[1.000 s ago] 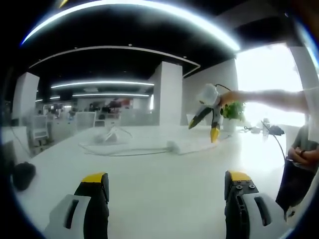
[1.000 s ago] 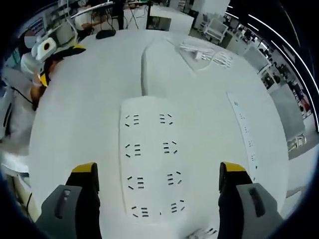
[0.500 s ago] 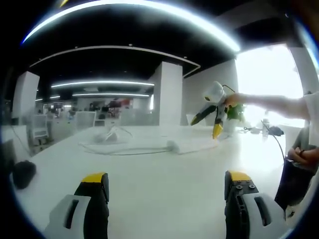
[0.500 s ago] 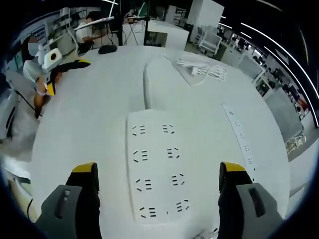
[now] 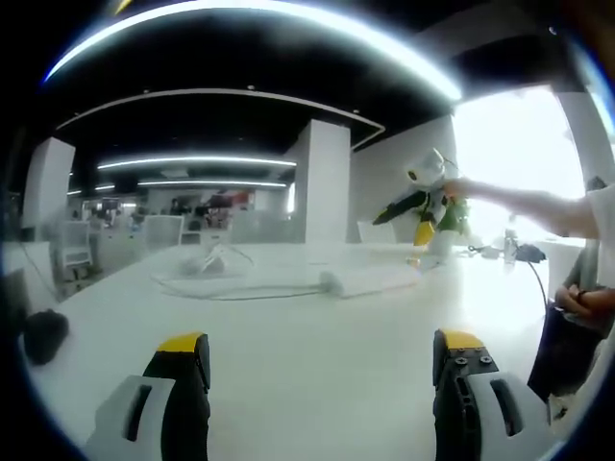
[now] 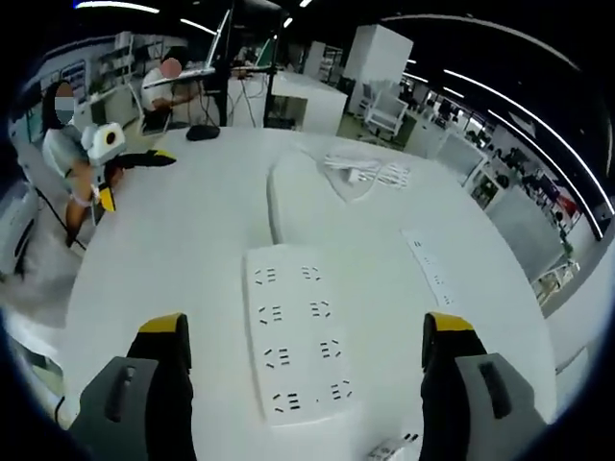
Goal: Straighten the power strip on the desk, plug the charger into it
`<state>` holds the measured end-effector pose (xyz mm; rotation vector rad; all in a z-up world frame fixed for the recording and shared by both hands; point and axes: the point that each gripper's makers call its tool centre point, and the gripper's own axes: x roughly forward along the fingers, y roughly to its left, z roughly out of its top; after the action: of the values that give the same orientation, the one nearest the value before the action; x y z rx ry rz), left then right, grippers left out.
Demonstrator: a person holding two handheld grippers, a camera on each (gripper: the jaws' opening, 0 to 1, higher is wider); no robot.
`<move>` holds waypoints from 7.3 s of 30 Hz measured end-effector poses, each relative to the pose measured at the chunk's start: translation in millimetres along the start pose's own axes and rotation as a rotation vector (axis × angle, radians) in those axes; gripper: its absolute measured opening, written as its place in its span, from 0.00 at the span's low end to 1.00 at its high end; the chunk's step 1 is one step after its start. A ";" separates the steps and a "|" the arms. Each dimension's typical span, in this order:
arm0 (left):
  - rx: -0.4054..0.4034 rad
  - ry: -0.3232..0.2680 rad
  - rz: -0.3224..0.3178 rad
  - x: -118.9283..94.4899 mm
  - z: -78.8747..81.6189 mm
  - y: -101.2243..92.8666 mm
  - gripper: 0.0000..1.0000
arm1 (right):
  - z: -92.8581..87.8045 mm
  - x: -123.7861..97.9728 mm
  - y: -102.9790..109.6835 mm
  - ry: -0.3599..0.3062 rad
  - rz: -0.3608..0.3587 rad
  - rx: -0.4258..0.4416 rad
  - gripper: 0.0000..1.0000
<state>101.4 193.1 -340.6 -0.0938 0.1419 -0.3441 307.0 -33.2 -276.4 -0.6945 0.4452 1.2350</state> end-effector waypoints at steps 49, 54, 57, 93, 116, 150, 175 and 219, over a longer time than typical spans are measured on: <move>-0.015 -0.002 -0.027 4.2 -2.2 -5.8 0.99 | 7.3 -126.1 15.3 -0.624 -0.365 0.217 0.85; -0.017 -0.001 -0.027 4.9 -3.4 -5.1 0.99 | 4.8 -125.7 13.3 -0.640 -0.392 0.231 0.83; -0.015 0.001 -0.031 4.9 -4.0 -5.9 0.99 | 3.7 -125.4 10.7 -0.639 -0.414 0.232 0.82; -0.021 -0.006 -0.016 -0.4 -3.2 0.7 0.99 | -82.1 -136.5 -75.5 -0.615 -0.848 0.451 0.74; -0.026 0.001 0.020 -5.8 -6.2 11.7 0.99 | -131.2 -92.2 -91.5 -0.541 -0.846 0.551 0.84; -0.026 0.010 0.029 -5.8 -7.8 15.8 0.99 | -164.5 -55.0 -95.4 -0.414 -0.807 0.574 0.80; -0.031 0.013 0.032 -7.7 -7.1 15.6 0.99 | -172.1 -48.3 -91.4 -0.343 -0.812 0.600 0.51; -0.022 0.014 0.028 -2.6 -8.2 13.7 0.99 | -184.0 -43.8 -92.9 -0.257 -0.835 0.602 0.24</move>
<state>102.2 206.3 -349.9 -0.1110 0.1608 -0.3150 393.9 -207.1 -357.8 -0.1476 0.2420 0.3474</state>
